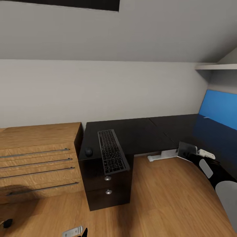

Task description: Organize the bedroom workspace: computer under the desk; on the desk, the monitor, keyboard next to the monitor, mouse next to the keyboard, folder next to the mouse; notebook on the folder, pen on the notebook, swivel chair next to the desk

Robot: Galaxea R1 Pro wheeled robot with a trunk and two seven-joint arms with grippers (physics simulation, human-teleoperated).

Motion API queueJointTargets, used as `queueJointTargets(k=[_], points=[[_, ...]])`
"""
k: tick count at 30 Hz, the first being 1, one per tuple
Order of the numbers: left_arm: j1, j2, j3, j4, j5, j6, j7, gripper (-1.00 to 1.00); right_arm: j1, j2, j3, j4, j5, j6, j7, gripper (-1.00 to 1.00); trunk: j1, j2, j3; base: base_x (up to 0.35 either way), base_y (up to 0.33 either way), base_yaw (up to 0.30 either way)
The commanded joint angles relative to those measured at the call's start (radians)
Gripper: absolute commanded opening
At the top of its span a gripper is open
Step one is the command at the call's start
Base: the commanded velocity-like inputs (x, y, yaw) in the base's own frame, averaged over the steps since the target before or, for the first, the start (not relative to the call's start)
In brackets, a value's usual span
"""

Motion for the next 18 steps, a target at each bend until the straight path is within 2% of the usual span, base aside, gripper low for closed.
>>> queueJointTargets(k=[1, 18], points=[[0.0, 0.001, -0.004, -0.001, 0.01, -0.003, 0.007, 1.0, 0.001, 0.0, -0.001, 0.06, -0.02, 0.008, -0.007, 1.0, 0.0, 0.0, -0.001, 0.0, 0.015, 0.0], [0.0, 0.001, -0.005, 0.001, 0.01, -0.003, 0.007, 1.0, 0.001, -0.009, -0.008, 0.039, -0.015, -0.006, -0.007, 1.0, 0.0, 0.0, -0.001, 0.0, 0.001, 0.0]])
